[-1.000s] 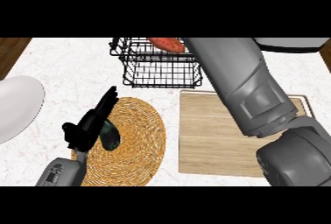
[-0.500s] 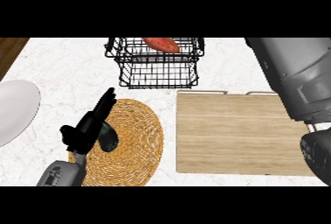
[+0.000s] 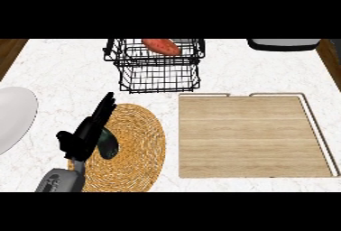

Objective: Pick the sweet potato from the tray and place it in the tiered basket

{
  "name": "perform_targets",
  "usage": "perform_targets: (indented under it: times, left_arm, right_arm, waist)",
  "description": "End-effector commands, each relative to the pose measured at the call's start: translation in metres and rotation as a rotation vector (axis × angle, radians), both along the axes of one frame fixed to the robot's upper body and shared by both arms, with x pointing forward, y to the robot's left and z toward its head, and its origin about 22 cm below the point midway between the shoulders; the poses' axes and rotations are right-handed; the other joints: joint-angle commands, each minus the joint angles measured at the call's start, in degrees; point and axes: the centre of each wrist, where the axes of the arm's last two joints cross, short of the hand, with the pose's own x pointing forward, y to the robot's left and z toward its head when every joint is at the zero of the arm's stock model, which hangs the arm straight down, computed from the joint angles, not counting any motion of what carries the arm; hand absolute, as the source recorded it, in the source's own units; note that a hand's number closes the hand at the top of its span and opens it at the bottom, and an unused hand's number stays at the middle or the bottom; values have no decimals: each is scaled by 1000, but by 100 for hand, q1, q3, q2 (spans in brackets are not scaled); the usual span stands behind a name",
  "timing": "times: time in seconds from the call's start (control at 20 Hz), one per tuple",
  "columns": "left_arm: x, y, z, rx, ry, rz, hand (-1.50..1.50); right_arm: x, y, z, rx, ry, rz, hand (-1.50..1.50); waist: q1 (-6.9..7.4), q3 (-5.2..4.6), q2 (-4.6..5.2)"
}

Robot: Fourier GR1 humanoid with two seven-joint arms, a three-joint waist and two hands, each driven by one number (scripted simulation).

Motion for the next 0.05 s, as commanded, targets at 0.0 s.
perform_targets:
  times: [0.0]
  left_arm:
    - [4,-2,6,-8,19,26,0]
  right_arm:
    - [-24,-78,-18,-27,-13,26,-150]
  waist:
    - [-40,3,-4]
